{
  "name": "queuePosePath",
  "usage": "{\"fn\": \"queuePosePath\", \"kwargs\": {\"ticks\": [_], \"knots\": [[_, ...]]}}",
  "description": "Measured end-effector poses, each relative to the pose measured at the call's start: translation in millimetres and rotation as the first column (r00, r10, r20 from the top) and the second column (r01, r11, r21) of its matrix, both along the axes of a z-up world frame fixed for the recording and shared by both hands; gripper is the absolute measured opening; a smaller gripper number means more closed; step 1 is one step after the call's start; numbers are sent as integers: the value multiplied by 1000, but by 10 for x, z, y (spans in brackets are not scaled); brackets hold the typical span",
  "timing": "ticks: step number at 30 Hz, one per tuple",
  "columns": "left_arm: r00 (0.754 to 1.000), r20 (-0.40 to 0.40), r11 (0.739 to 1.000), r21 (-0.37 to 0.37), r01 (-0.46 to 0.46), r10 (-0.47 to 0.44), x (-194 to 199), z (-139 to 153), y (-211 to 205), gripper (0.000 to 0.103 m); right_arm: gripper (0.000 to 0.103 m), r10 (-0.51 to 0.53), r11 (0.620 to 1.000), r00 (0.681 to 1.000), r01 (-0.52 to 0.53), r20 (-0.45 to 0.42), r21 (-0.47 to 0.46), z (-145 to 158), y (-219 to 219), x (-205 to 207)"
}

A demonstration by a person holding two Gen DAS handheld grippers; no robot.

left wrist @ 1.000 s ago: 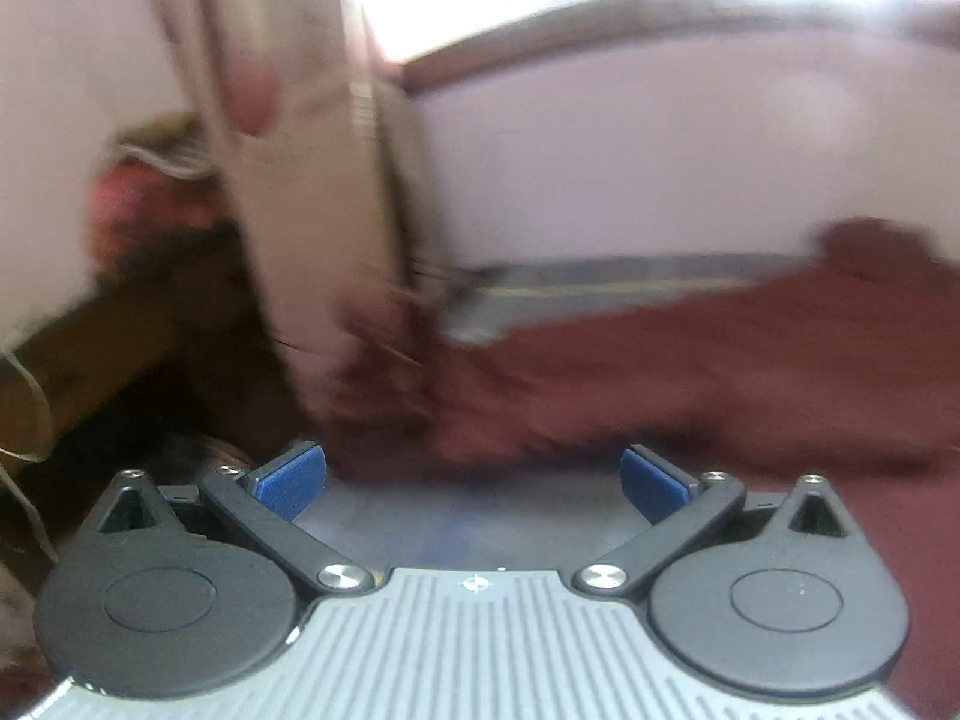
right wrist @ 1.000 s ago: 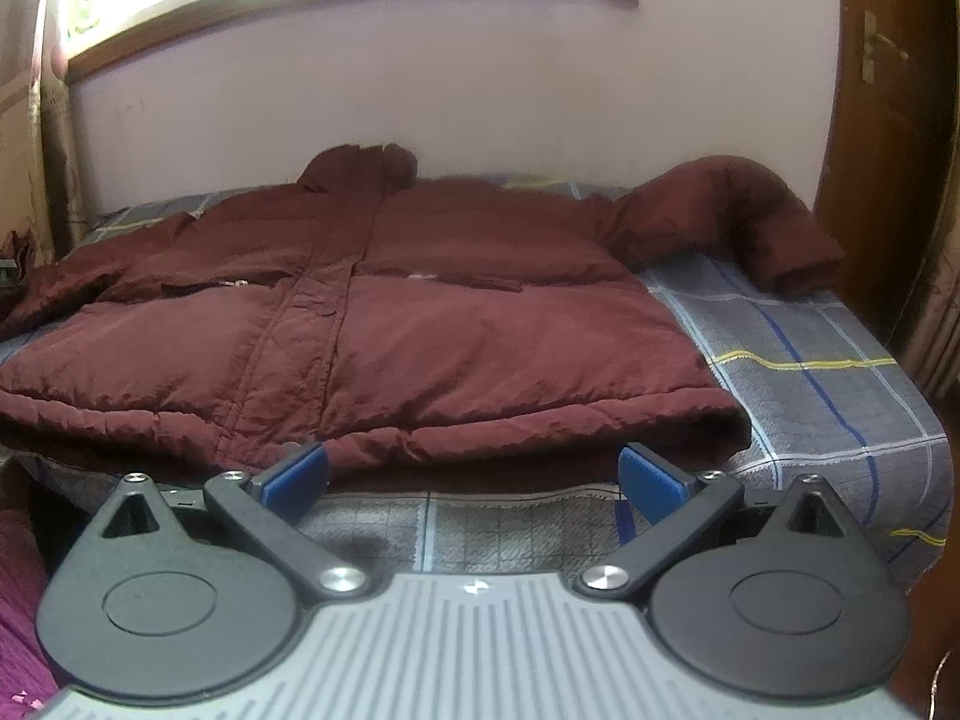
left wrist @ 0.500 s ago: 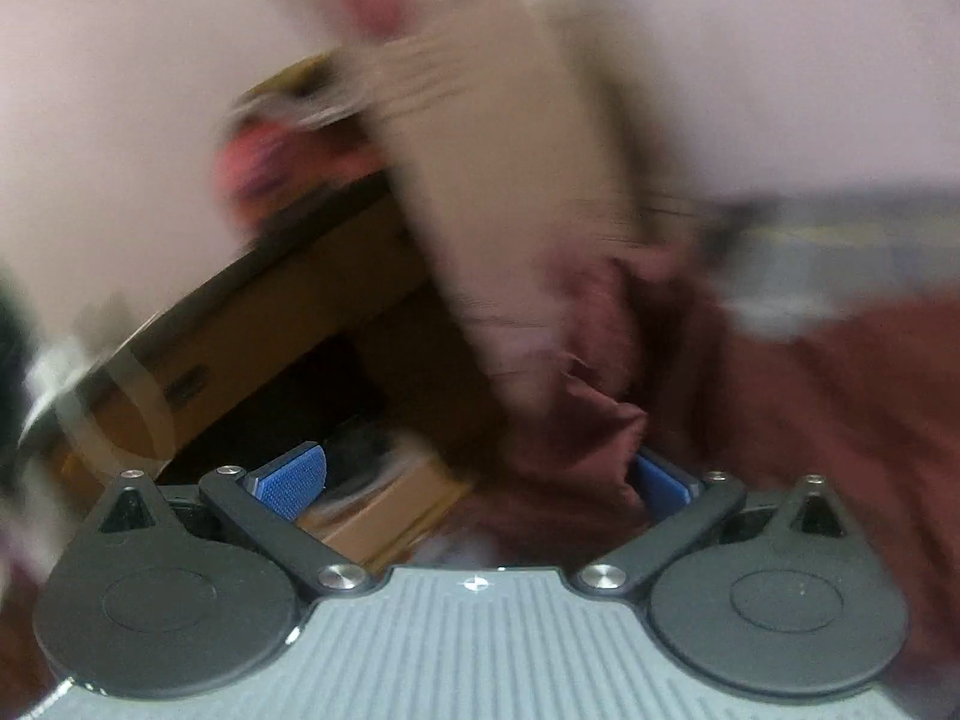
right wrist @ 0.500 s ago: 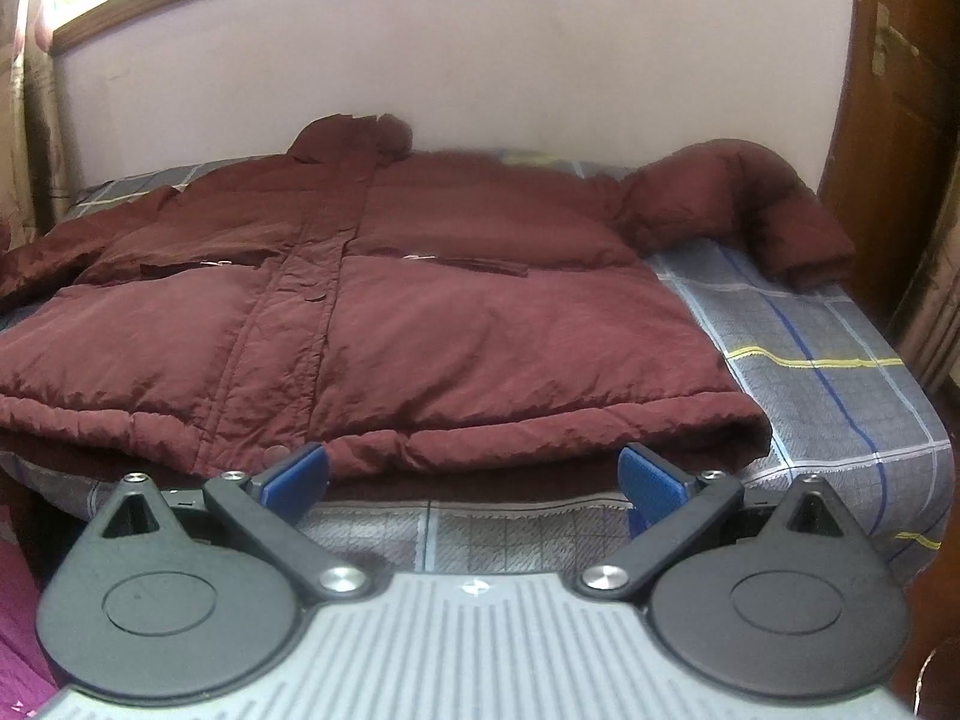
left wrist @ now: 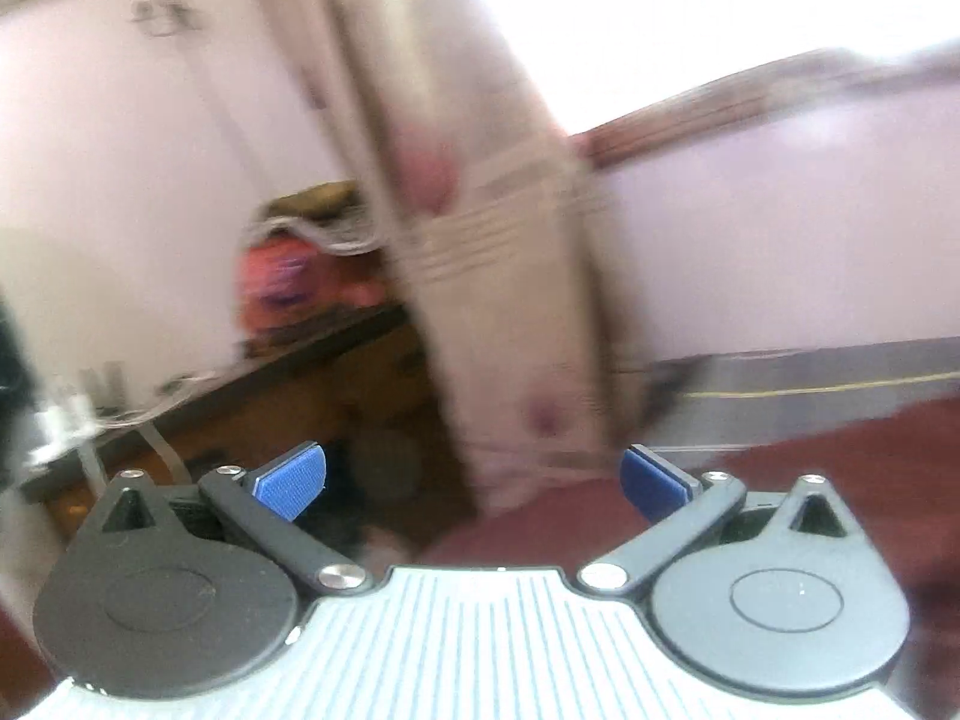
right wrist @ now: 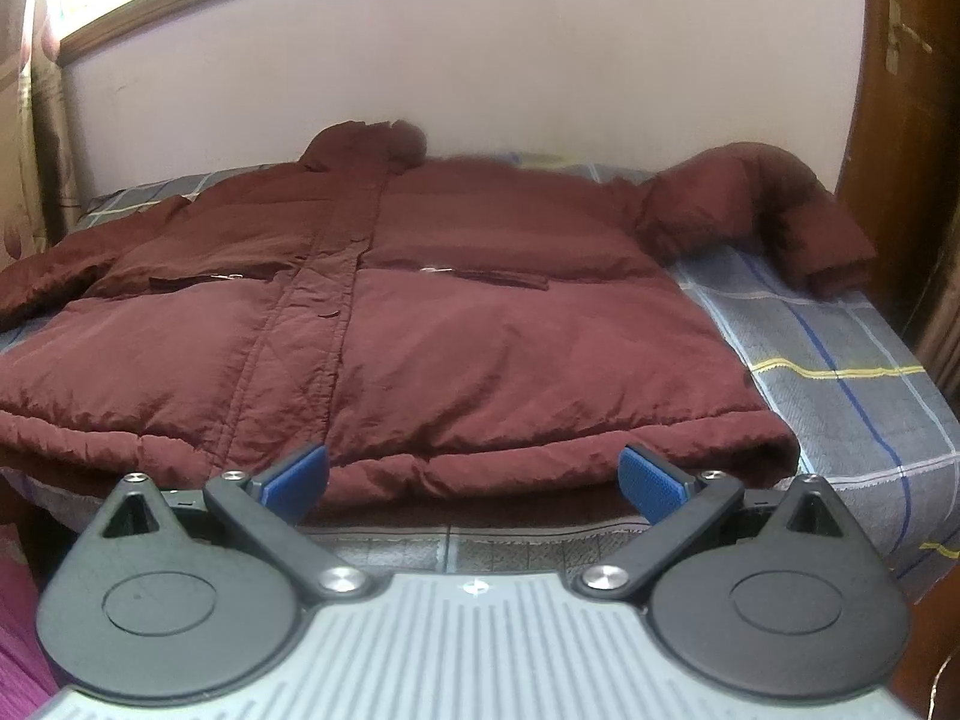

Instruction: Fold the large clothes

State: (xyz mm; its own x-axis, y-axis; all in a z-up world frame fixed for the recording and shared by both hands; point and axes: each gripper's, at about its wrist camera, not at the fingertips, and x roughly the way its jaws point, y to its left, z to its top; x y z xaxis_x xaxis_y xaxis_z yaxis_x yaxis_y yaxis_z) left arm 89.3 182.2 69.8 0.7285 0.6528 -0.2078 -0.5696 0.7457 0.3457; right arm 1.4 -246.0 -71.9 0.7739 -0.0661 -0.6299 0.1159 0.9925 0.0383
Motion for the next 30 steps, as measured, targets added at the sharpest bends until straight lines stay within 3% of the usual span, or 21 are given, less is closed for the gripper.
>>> {"fn": "queuePosePath", "kwargs": {"ticks": [2,6,10,16,30], "knots": [[994,-20,991,-83,107,-109,-165,24,-287,103,103,-2,1000,1000,2,8,-1,16,-5,-19],[960,-70,941,-226,251,-273,-390,-55,-781,103,103,-11,1000,1000,10,17,5,28,-41,-59],[924,-100,900,-287,327,-368,-528,-131,-1179,103,103,-20,1000,1000,20,22,16,33,-90,-90],[897,-130,870,-335,362,-423,-564,-214,-1496,103,103,-29,999,999,28,31,37,36,-172,-104],[850,-211,847,-359,392,-483,-176,-319,-1753,103,103,-69,996,994,65,84,56,160,-537,73]]}}
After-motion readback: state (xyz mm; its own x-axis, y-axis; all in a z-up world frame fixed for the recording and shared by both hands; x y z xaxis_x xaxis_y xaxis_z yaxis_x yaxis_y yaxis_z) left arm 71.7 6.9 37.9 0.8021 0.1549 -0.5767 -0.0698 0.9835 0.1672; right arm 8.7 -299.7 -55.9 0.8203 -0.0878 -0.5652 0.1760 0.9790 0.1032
